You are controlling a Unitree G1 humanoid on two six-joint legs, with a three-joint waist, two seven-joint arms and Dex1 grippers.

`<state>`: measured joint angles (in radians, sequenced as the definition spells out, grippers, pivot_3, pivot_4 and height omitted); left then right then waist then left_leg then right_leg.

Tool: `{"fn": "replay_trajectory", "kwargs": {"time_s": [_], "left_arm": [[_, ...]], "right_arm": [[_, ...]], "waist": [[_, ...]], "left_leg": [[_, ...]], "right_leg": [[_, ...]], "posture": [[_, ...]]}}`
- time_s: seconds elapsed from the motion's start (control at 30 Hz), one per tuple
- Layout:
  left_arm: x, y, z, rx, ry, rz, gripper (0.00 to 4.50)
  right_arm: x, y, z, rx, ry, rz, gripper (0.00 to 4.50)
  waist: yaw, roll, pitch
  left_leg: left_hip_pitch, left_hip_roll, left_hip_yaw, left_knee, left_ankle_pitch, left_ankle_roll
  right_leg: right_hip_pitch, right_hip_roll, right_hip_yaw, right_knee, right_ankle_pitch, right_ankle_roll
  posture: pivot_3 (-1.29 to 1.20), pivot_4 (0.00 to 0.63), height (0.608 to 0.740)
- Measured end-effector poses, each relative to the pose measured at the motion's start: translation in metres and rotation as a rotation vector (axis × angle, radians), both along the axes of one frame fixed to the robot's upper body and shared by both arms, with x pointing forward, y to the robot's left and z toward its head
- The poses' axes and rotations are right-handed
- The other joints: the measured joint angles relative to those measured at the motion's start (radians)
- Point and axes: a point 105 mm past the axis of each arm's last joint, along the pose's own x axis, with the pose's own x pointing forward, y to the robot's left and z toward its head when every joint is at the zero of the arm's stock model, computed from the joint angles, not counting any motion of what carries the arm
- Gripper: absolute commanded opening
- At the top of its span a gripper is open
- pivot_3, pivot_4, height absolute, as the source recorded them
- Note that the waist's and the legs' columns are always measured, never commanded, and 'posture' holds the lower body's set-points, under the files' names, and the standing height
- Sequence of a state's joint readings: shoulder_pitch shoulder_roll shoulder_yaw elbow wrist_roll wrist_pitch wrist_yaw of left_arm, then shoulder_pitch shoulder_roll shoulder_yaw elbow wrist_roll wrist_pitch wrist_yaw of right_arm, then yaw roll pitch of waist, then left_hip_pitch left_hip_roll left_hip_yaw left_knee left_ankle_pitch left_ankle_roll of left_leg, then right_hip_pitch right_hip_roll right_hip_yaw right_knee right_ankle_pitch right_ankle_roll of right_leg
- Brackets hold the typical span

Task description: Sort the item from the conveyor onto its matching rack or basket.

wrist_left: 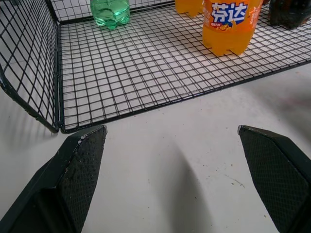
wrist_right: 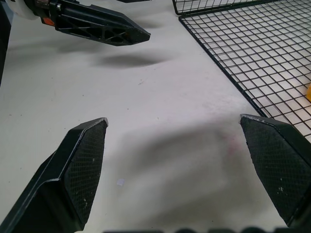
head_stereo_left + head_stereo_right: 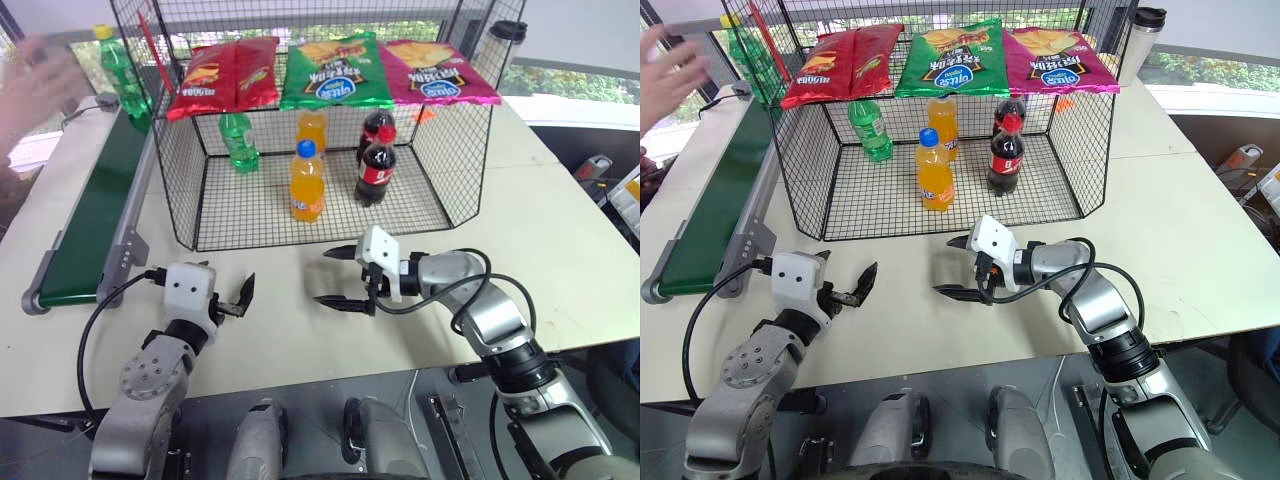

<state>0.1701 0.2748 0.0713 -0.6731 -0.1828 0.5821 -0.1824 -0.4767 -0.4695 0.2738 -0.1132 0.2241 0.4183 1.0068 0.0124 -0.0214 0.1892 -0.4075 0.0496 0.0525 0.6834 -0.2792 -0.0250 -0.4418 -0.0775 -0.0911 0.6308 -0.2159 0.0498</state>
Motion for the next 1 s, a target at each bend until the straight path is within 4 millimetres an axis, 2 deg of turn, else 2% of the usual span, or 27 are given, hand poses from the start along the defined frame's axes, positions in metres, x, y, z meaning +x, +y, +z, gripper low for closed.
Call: {"fn": "replay_trajectory", "kwargs": {"time_s": [0.3, 0.6, 0.8, 1.0], "left_arm": [[-0.002, 0.007, 0.008, 0.017, -0.025, 0.031, 4.48], [-0.012, 0.013, 0.013, 0.006, -0.036, 0.093, 4.48], [-0.014, 0.043, 0.021, 0.038, -0.071, 0.239, 4.48], [-0.018, 0.083, 0.045, 0.036, -0.164, 0.439, 4.48]], "right_arm": [[-0.006, 0.003, 0.002, 0.026, 0.038, 0.038, 4.5], [-0.018, 0.011, 0.023, 0.147, 0.023, 0.116, 4.5], [-0.024, 0.015, 0.035, 0.217, -0.008, 0.157, 4.5], [-0.025, 0.02, 0.041, 0.238, -0.028, 0.181, 4.5]], "waist": [[0.0, 0.0, 0.0], [0.0, 0.0, 0.0], [0.0, 0.0, 0.0], [0.0, 0.0, 0.0]], "left_leg": [[0.0, 0.0, 0.0, 0.0, 0.0, 0.0], [0.0, 0.0, 0.0, 0.0, 0.0, 0.0], [0.0, 0.0, 0.0, 0.0, 0.0, 0.0], [0.0, 0.0, 0.0, 0.0, 0.0, 0.0]], "right_leg": [[0.0, 0.0, 0.0, 0.0, 0.0, 0.0], [0.0, 0.0, 0.0, 0.0, 0.0, 0.0], [0.0, 0.0, 0.0, 0.0, 0.0, 0.0], [0.0, 0.0, 0.0, 0.0, 0.0, 0.0]], "posture": [[0.0, 0.15, 0.74], [0.0, 0.15, 0.74], [0.0, 0.15, 0.74], [0.0, 0.15, 0.74]]}}
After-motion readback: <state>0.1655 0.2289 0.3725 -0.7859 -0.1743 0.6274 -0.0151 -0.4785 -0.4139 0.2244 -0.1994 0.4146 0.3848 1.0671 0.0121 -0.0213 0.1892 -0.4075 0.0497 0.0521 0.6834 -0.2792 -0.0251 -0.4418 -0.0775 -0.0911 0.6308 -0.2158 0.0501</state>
